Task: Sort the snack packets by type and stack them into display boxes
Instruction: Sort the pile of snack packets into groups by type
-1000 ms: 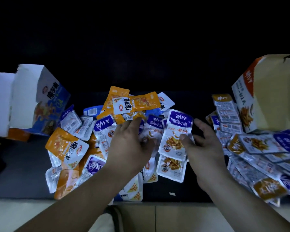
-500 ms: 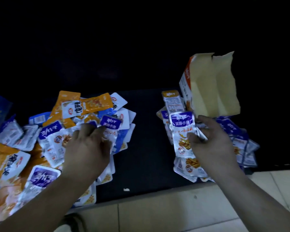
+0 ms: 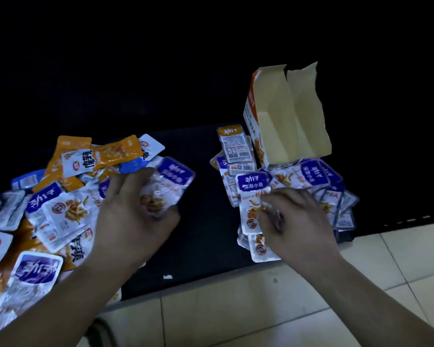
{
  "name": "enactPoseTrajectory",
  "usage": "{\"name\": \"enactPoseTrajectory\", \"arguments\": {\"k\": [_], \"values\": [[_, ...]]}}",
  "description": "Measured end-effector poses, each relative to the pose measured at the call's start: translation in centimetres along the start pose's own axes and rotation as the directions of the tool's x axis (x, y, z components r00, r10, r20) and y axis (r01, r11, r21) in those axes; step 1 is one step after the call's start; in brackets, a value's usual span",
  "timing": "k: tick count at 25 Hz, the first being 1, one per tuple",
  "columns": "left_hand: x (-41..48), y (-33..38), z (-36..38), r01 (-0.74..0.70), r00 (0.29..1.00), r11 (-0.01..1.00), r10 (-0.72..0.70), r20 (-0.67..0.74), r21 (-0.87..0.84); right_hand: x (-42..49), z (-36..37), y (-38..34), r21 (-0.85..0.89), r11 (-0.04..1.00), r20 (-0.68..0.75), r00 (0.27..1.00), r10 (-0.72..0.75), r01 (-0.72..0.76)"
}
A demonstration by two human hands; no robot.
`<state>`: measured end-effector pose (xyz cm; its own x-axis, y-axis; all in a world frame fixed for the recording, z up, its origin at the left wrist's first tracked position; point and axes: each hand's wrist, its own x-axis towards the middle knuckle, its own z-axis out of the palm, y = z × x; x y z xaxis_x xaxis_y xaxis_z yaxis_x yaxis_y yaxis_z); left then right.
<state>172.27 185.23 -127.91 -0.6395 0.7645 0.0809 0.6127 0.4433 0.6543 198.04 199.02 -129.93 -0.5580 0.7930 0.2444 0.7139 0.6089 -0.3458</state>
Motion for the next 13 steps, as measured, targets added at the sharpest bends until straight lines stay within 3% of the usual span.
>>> {"name": "enactPoseTrajectory", "arguments": {"k": [2, 4, 8, 13], "values": [[-0.8, 3.2, 1.6, 0.033, 0.997, 0.983, -0.021, 0.069, -0.179, -0.4, -0.4, 0.5, 0.214, 0.974, 0.043, 0.997, 0.067, -0.075], [-1.3, 5.6, 3.8, -0.003, 0.992, 0.959, 0.038, 0.12, -0.283, -0.4, -1.7, 0.9, 0.407, 0.879, 0.066, 0.968, 0.242, -0.248], [-2.4, 6.8, 7.1, -0.123, 0.901, 0.949, 0.229, 0.369, -0.289, -1.3, -2.0, 0.4, 0.405, 0.883, 0.042, 0.97, 0.241, -0.236], [-5.3, 3.5, 5.5, 0.033, 0.905, 0.9, 0.157, 0.395, -0.434, -1.8, -1.1, -1.8, 0.559, 0.777, 0.162, 0.957, 0.239, -0.289]]}}
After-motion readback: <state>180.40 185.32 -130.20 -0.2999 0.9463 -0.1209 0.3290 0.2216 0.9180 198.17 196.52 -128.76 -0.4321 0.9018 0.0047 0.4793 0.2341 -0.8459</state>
